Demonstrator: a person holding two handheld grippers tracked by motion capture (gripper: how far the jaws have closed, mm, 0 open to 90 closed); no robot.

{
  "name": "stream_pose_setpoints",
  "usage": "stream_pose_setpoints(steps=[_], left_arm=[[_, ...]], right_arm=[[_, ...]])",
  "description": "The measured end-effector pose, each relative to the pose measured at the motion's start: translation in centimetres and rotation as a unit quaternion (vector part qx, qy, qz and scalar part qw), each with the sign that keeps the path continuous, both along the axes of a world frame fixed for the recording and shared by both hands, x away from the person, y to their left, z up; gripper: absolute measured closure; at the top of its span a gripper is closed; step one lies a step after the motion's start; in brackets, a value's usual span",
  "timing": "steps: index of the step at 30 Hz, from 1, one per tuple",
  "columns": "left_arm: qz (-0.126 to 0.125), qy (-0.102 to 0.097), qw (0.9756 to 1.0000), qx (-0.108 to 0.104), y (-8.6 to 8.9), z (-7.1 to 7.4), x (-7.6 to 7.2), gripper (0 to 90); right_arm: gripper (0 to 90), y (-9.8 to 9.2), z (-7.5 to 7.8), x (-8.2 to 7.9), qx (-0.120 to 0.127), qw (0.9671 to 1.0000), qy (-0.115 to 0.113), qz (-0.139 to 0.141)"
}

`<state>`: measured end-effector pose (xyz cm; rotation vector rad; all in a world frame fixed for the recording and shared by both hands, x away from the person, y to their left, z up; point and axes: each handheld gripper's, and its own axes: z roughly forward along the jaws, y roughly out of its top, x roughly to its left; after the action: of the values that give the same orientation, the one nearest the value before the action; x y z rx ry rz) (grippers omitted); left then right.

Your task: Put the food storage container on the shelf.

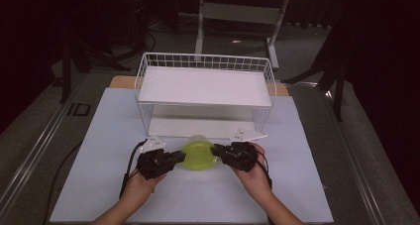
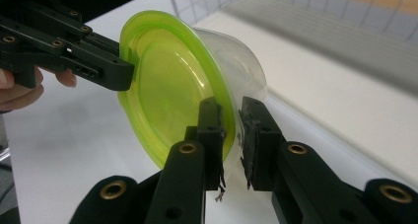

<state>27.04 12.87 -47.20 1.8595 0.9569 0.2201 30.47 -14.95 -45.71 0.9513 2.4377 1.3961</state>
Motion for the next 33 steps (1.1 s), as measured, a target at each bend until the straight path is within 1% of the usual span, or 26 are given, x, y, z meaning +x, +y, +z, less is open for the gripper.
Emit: stream_pose_setpoints(steps=[1,2,3,4,5,7,8,9,11,12,14,17,18,20,21,22,24,25,27,30,33], left_arm=[[-0.001,-0.006,1.0000,-0.004,-0.1,0.3,0.2,82.2],[-0.001,-0.006,1.0000,-0.004,-0.1,0.3,0.2,82.2],[0.000,-0.011,0.9999,-0.006,-0.2,0.5,0.4,82.1],[0.000,-0.016,0.9999,-0.004,-0.3,0.6,0.6,82.1],[0.003,-0.024,0.9997,-0.002,-0.5,0.7,0.8,82.0],[0.008,-0.030,0.9995,-0.003,-0.8,0.6,1.3,81.8],[0.010,-0.034,0.9994,-0.002,-0.9,0.5,1.6,81.8],[0.016,-0.034,0.9993,0.000,-1.2,0.0,2.1,81.7],[0.019,-0.032,0.9993,0.003,-1.3,-0.2,2.4,81.6],[0.019,-0.033,0.9993,0.005,-1.4,-0.5,2.6,81.5],[0.019,-0.024,0.9995,0.003,-1.5,-1.0,3.1,81.6],[0.023,-0.018,0.9996,0.002,-1.8,-2.0,4.0,81.5],[0.023,-0.018,0.9996,0.002,-1.8,-2.0,4.0,81.4],[0.026,-0.018,0.9995,0.001,-1.8,-2.6,4.8,81.4],[0.026,-0.018,0.9995,0.001,-1.8,-2.6,4.8,81.4],[0.028,-0.016,0.9995,-0.002,-1.9,-2.9,5.3,81.3],[0.032,-0.012,0.9994,-0.001,-1.9,-3.2,5.8,81.3],[0.032,-0.012,0.9994,-0.001,-1.9,-3.2,5.8,81.2],[0.036,-0.016,0.9992,0.003,-2.0,-3.3,6.4,81.2],[0.037,-0.018,0.9992,0.002,-1.9,-3.2,6.6,81.2],[0.041,-0.021,0.9989,0.009,-2.0,-3.2,6.9,81.1]], right_arm=[[79.7,-0.1,0.4,0.1,0.000,1.0000,-0.006,-0.002],[79.7,-0.1,0.4,0.1,0.000,1.0000,-0.006,-0.002],[79.7,-0.4,1.1,0.2,0.000,0.9999,-0.013,-0.008],[79.7,-0.4,1.1,0.2,0.000,0.9999,-0.013,-0.008],[79.7,-0.4,1.4,0.3,0.000,0.9998,-0.018,-0.011],[79.8,-0.6,1.5,0.8,0.000,0.9996,-0.017,-0.022],[79.8,-0.6,1.5,0.8,0.000,0.9996,-0.017,-0.022],[79.7,-0.7,1.3,1.2,0.000,0.9995,-0.010,-0.030],[79.8,-0.7,1.0,1.4,-0.003,0.9994,-0.010,-0.033],[79.8,-0.8,0.5,1.9,-0.005,0.9993,-0.002,-0.038],[79.8,-0.8,0.0,2.3,-0.005,0.9991,0.006,-0.043],[79.8,-0.9,-0.7,2.8,-0.008,0.9986,0.015,-0.050],[79.8,-0.9,-0.7,2.8,-0.008,0.9986,0.015,-0.050],[79.8,-0.8,-1.2,3.5,-0.011,0.9983,0.018,-0.055],[79.8,-0.8,-1.2,3.5,-0.011,0.9983,0.018,-0.055],[79.9,-0.8,-1.5,4.0,-0.010,0.9980,0.021,-0.060],[79.8,-0.7,-1.7,4.4,-0.015,0.9977,0.020,-0.063],[79.8,-0.7,-1.7,4.4,-0.015,0.9977,0.020,-0.063],[79.8,-0.6,-2.0,5.0,-0.015,0.9972,0.024,-0.069],[79.8,-0.6,-2.1,5.3,-0.011,0.9972,0.022,-0.070],[79.8,-0.5,-2.1,5.6,-0.011,0.9971,0.021,-0.072]])
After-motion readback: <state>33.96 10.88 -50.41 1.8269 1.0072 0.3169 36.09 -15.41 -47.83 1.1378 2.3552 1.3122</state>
